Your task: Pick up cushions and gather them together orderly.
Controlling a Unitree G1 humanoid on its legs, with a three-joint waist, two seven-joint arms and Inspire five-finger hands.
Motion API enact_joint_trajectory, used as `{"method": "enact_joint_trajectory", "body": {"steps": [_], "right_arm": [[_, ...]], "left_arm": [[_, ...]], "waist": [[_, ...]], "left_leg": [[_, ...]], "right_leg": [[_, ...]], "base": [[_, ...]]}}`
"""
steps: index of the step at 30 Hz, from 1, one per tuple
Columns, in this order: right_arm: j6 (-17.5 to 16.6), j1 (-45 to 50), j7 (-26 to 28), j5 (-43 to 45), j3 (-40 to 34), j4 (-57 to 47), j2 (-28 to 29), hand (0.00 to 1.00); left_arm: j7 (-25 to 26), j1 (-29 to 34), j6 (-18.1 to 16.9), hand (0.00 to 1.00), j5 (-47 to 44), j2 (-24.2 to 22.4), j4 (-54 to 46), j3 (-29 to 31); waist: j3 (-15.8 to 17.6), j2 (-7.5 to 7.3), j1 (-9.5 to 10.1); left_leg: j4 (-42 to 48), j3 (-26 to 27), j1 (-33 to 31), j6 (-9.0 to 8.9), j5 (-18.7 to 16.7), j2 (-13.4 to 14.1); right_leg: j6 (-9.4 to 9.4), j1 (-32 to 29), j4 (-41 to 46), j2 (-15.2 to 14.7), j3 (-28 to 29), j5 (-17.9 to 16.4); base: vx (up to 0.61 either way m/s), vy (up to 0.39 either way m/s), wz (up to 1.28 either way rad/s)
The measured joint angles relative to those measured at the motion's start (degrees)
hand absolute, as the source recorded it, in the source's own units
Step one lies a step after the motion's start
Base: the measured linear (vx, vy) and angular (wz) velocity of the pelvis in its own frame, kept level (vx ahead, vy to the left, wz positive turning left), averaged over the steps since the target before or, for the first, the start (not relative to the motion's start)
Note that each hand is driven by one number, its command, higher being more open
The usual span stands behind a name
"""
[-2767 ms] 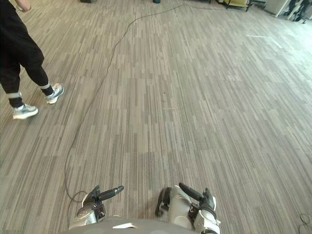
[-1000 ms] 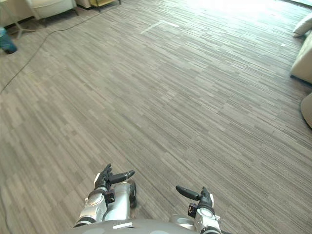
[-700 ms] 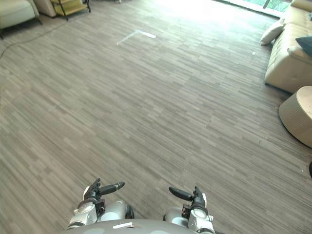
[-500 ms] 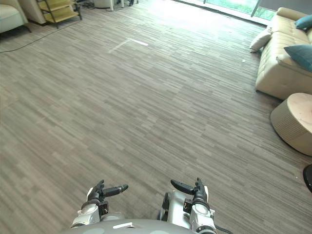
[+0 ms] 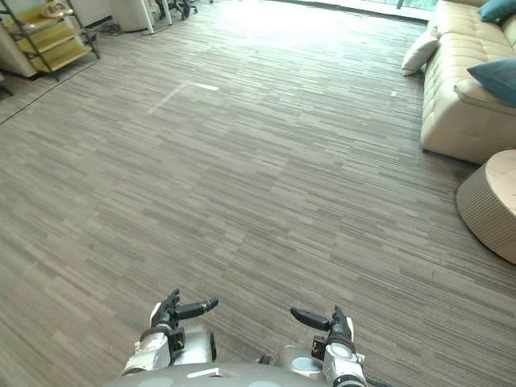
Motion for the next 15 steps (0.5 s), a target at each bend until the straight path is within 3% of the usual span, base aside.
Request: {"method": "enact_joint_trajectory", "body": {"steps": [1, 2, 3, 4, 5, 6, 7, 8, 10, 11, 13, 15], "right_arm": [[-0.02, 0.00, -0.16, 0.00, 0.18, -0.02, 0.13, 1.00], [0.00, 0.04, -0.34, -0.02, 0.19, 0.09, 0.54, 1.00], [0.09, 0.22, -0.44, -0.04, 0.17, 0.68, 1.16, 1.00], [0.29, 1.41, -0.40, -0.11, 0.17, 1.02, 2.28, 1.00], [0.28, 1.63, -0.28, -0.13, 0.19, 0.85, 2.75, 1.00], [0.30, 1.31, 0.04, -0.10, 1.02, 0.84, 3.46, 1.00], [0.30, 1.24, 0.16, -0.09, 1.27, 0.79, 3.38, 1.00], [0.11, 1.11, 0.30, -0.11, 1.22, 0.69, 3.19, 1.00], [-0.34, 1.30, 0.31, -0.14, 1.07, -0.43, 3.08, 1.00], [-1.10, 1.37, 0.42, -0.22, 1.35, -1.45, 3.18, 1.00], [-1.60, 1.33, 0.57, -0.36, 1.22, -1.98, 3.18, 1.00], [-1.97, 0.53, 0.61, -0.61, -0.11, -2.51, 2.76, 1.00]], "left_arm": [[0.28, 0.15, -0.28, 1.00, -0.46, -0.10, -0.06, 0.31], [0.72, 0.33, -0.72, 1.00, -1.77, -0.11, -0.44, 0.32], [0.88, 0.50, -0.72, 1.00, -1.97, 0.04, -0.80, 0.32], [0.96, 0.93, -0.73, 1.00, -1.95, 0.77, -0.92, 0.35], [1.04, 0.89, -0.66, 1.00, -1.90, 1.10, -0.80, 0.36], [1.05, 0.49, -0.63, 1.00, -1.70, 2.24, 0.22, 0.25], [1.05, 0.09, -0.51, 1.00, -1.64, 2.64, 0.86, 0.16], [1.21, -0.51, 0.36, 1.00, -1.51, 3.52, 2.19, -0.29], [1.61, 0.09, 0.74, 1.00, -1.02, 3.62, 2.75, -0.96], [1.62, 0.20, 0.76, 1.00, -1.02, 3.51, 2.85, -1.59], [1.56, 0.19, 0.82, 1.00, -1.00, 3.53, 3.10, -2.53], [1.51, 0.15, 1.15, 1.00, -0.97, 3.36, 4.18, -3.08]], "waist": [[0.00, 0.01, 0.13], [-0.14, -0.12, 0.98], [-0.81, -1.10, 1.95], [-3.16, -3.02, 2.57], [-3.42, -3.70, 2.67], [-3.23, -5.32, 2.65], [-2.96, -5.82, 2.58], [-2.49, -6.30, 1.76], [-2.34, -6.11, 0.69], [-2.35, -5.78, 0.06], [-2.31, -5.44, -0.26], [-1.75, -4.42, -0.70]], "left_leg": [[-2.16, 0.00, -0.54, -0.12, 0.78, -0.19], [-5.12, 0.12, -1.05, -0.15, 3.76, -0.24], [-3.51, 0.79, -0.61, 0.47, 6.85, -0.76], [-1.22, 2.03, -0.60, 2.01, 7.62, -2.35], [-0.29, 2.73, -0.28, 3.38, 6.33, -2.77], [0.72, 4.75, 2.27, 4.81, 3.93, -3.65], [0.90, 5.35, 3.90, 5.32, 2.56, -4.19], [0.87, 6.16, 8.42, 6.27, -0.73, -5.56], [-0.74, 6.14, 15.87, 6.98, -3.86, -6.32], [-4.49, 6.13, 20.94, 6.65, -4.95, -6.30], [-7.15, 6.13, 24.03, 6.33, -5.31, -6.18], [-12.47, 6.94, 30.21, 5.79, -5.47, -5.80]], "right_leg": [[0.60, 0.70, -0.30, -0.19, 0.92, -0.75], [1.71, 2.02, -0.06, -0.94, 3.43, -3.01], [2.56, 2.66, 0.39, -2.25, 5.36, -4.68], [4.62, 2.37, 2.83, -4.45, 7.65, -6.31], [4.91, 1.37, 5.60, -5.15, 8.42, -6.47], [6.78, -3.11, 17.98, -7.17, 9.72, -5.41], [8.68, -5.80, 25.29, -8.05, 9.86, -3.36], [10.58, -12.02, 42.40, -10.29, 9.52, 3.26], [10.08, -16.45, 52.43, -11.63, 6.73, 3.05], [9.32, -20.87, 52.52, -11.90, 2.88, 2.62], [8.49, -24.56, 50.25, -12.11, -0.13, 2.08], [6.59, -28.83, 39.78, -12.27, -6.68, 1.09]], "base": [[0.74, 0.326, -0.81], [0.56, 0.272, -0.89], [0.74, 0.336, -1.18], [0.68, 0.273, -0.89], [0.68, 0.273, -0.79], [0.53, 0.224, -0.45], [0.59, 0.270, -0.38], [0.58, 0.252, -0.12], [0.62, 0.207, 0.03], [0.62, 0.143, 0.05], [0.50, 0.053, -0.01], [0.50, -0.009, -0.09]]}}
